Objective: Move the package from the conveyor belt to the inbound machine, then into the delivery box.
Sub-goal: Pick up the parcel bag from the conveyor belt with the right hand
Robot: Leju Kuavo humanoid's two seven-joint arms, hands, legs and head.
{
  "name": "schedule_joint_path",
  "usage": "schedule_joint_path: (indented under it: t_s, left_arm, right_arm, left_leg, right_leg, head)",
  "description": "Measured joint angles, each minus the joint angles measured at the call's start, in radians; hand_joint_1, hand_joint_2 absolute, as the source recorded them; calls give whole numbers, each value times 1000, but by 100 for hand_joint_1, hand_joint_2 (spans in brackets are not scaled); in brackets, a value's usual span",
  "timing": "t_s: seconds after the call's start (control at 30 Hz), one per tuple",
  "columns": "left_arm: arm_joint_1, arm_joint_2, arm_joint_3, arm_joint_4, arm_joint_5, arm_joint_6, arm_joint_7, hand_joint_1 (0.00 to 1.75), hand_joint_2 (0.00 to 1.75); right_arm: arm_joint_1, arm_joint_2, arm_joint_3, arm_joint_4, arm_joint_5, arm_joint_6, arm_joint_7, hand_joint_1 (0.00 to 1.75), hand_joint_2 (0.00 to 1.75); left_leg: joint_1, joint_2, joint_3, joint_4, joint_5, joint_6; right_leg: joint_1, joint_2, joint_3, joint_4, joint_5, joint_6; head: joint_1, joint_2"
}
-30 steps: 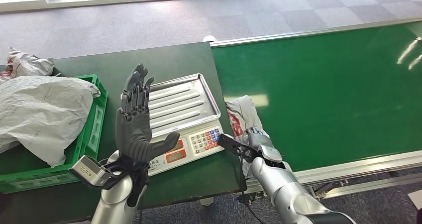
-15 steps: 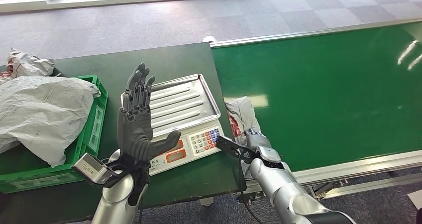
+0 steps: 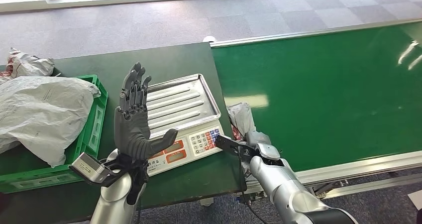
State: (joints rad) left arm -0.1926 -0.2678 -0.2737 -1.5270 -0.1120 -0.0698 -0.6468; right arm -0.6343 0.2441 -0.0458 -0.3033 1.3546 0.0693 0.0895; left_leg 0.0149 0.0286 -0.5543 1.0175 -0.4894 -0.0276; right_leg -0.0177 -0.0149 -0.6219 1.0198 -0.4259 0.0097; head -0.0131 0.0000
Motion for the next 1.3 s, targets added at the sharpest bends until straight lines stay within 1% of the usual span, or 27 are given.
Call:
schedule_joint_path:
  t_s: [0.57, 0.67, 0.77, 0.83, 0.87, 0.97, 1.17, 1.3]
  left_arm:
    - [11, 0, 6, -10, -11, 6, -10, 0, 175]
    - [20, 1, 14, -19, -14, 21, -13, 0, 175]
    - [37, 2, 23, -35, -20, 38, -17, 0, 175]
    - [55, 4, 27, -52, -24, 49, -18, 0, 175]
    - [65, 5, 30, -60, -26, 51, -19, 0, 175]
    - [86, 9, 37, -78, -31, 53, -19, 0, 175]
    - [107, 13, 44, -94, -32, 57, -18, 0, 175]
    - [119, 15, 44, -101, -33, 57, -18, 0, 175]
  right_arm:
    - [1, 6, 11, 0, 2, -102, -43, 175, 175]
    - [2, 10, 11, -4, -4, -165, -83, 175, 175]
    - [10, 20, 15, -39, -10, -275, -140, 175, 175]
    - [33, 29, 28, -114, -16, -336, -155, 175, 175]
    - [52, 32, 40, -170, -21, -349, -152, 175, 175]
    - [106, 34, 86, -353, -38, -357, -130, 175, 175]
    - [201, 29, 164, -681, -50, -423, -91, 175, 175]
    - [269, 21, 195, -852, -43, -434, -68, 175, 175]
  left_leg:
    - [0, -2, -5, 0, 0, 0]
    - [0, -2, -6, 0, 0, 0]
    - [0, -2, -8, 0, 0, 0]
    - [0, -2, -10, 0, 1, 0]
    - [0, -3, -12, 0, 2, -1]
    - [0, -4, -14, 0, 2, -1]
    - [0, -5, -15, 0, 1, 0]
    - [-1, -5, -15, 0, 1, 0]
  right_leg:
    - [0, 0, -3, 0, 0, 0]
    - [0, 0, -5, 0, 0, 0]
    - [0, 0, -7, 0, 0, 0]
    - [0, -1, -10, 1, 1, 0]
    - [0, -1, -11, 1, 1, 0]
    - [0, -2, -14, 1, 1, -1]
    - [0, -3, -14, 1, 0, 0]
    - [0, -3, -14, 0, 0, 0]
  head:
    - [0, 0]
    - [0, 0]
    - [0, 0]
    - [0, 0]
    - [0, 0]
    - [0, 0]
    - [0, 0]
    - [0, 0]
